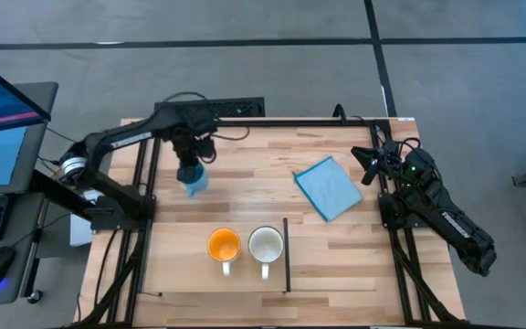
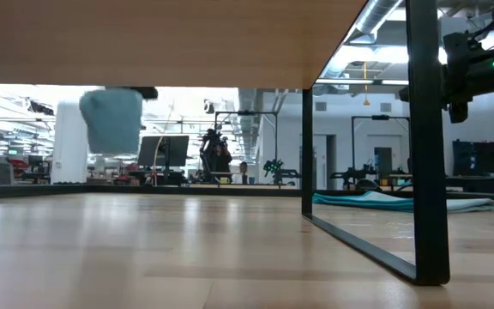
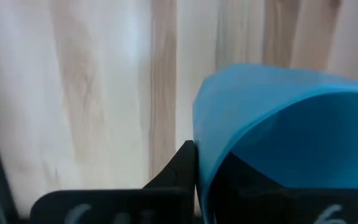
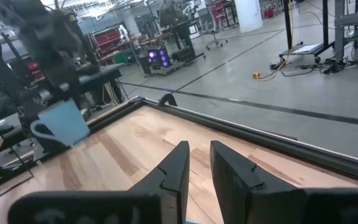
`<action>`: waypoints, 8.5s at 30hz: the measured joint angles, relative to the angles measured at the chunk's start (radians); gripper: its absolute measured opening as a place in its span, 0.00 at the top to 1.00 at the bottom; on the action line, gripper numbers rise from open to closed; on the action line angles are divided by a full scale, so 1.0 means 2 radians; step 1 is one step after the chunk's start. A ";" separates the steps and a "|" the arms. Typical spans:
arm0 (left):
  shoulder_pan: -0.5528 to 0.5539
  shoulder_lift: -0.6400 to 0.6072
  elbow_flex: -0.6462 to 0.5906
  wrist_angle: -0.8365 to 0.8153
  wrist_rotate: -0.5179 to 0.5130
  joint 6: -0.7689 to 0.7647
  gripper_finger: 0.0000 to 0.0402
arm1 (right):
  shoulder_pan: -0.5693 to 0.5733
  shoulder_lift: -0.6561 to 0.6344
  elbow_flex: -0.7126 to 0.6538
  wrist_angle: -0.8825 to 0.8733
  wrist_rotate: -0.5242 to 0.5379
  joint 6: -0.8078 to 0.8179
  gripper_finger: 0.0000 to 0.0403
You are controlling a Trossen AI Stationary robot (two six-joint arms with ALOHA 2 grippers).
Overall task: Stack small to large cups/mugs on shelf
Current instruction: Put the blue mug on the shelf, then return to Home Position
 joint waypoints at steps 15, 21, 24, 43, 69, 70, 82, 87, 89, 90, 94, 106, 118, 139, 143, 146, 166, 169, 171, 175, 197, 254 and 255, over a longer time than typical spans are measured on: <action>-0.047 -0.072 0.150 -0.122 0.130 -0.165 0.98 | 0.000 0.000 0.000 0.000 0.000 0.004 0.79; -0.101 -0.100 0.153 -0.122 0.125 -0.213 0.98 | 0.000 0.000 0.000 0.000 0.000 0.017 0.79; -0.122 -0.113 0.153 -0.122 0.096 -0.248 0.98 | 0.000 0.000 0.000 0.000 0.000 0.017 0.79; -0.333 -0.112 0.153 -0.121 0.067 -0.494 0.98 | 0.000 0.000 0.000 0.000 0.000 0.015 0.79; -0.453 -0.025 0.143 -0.120 0.063 -0.568 0.98 | 0.000 0.000 0.000 0.001 0.000 0.017 0.79; -0.453 -0.024 0.143 -0.120 0.062 -0.559 0.98 | 0.000 0.000 0.000 0.001 0.000 0.017 0.79; -0.451 -0.024 0.109 -0.121 0.064 -0.552 0.98 | 0.000 0.000 0.000 0.001 0.000 0.018 0.79; -0.451 -0.024 0.109 -0.120 0.060 -0.556 0.98 | 0.000 0.000 0.000 0.001 0.000 0.018 0.79; -0.451 -0.024 0.109 -0.121 0.060 -0.561 0.98 | 0.000 0.000 0.000 0.001 0.000 0.018 0.79; -0.451 -0.024 0.109 -0.120 0.060 -0.563 0.98 | 0.000 0.000 0.000 0.001 0.000 0.018 0.79; -0.451 -0.024 0.109 -0.110 0.056 -0.571 0.98 | 0.000 0.000 0.000 0.001 0.000 0.018 0.79; -0.448 -0.012 0.112 -0.104 0.060 -0.554 0.98 | 0.000 0.000 0.000 0.001 0.000 0.017 0.79; -0.448 -0.010 0.118 -0.102 0.052 -0.550 0.98 | 0.000 0.000 0.000 0.000 0.000 0.017 0.79; -0.448 -0.010 0.119 -0.098 0.064 -0.547 0.89 | 0.000 0.000 0.000 0.000 0.000 0.017 0.79; -0.448 -0.010 0.119 -0.092 0.064 -0.546 0.89 | 0.000 0.000 0.000 0.000 0.000 0.017 0.79; -0.448 -0.010 0.119 -0.090 0.064 -0.546 0.89 | 0.000 0.000 0.000 0.000 0.000 0.017 0.79; -0.441 -0.010 0.119 -0.103 0.088 -0.554 0.57 | 0.000 0.000 0.000 0.000 0.000 0.017 0.79; -0.436 -0.019 0.123 -0.111 0.090 -0.545 0.53 | 0.000 0.000 0.000 0.000 0.000 0.017 0.79; -0.433 -0.030 0.140 -0.123 0.082 -0.543 0.51 | 0.000 0.000 0.000 0.000 0.000 0.017 0.79; -0.427 -0.062 0.188 -0.115 0.075 -0.547 0.51 | 0.000 0.000 0.000 0.000 0.000 0.017 0.79; -0.423 -0.381 0.075 0.180 -0.440 -0.294 0.51 | 0.001 0.000 0.000 0.042 -0.016 0.003 0.79; -0.423 -0.678 -0.461 0.536 -0.394 -0.340 0.51 | -0.072 0.000 0.000 0.173 -0.236 0.013 0.79; -0.423 -0.669 -0.469 0.553 -0.394 -0.343 0.51 | -0.072 0.000 0.000 0.173 -0.236 0.013 0.79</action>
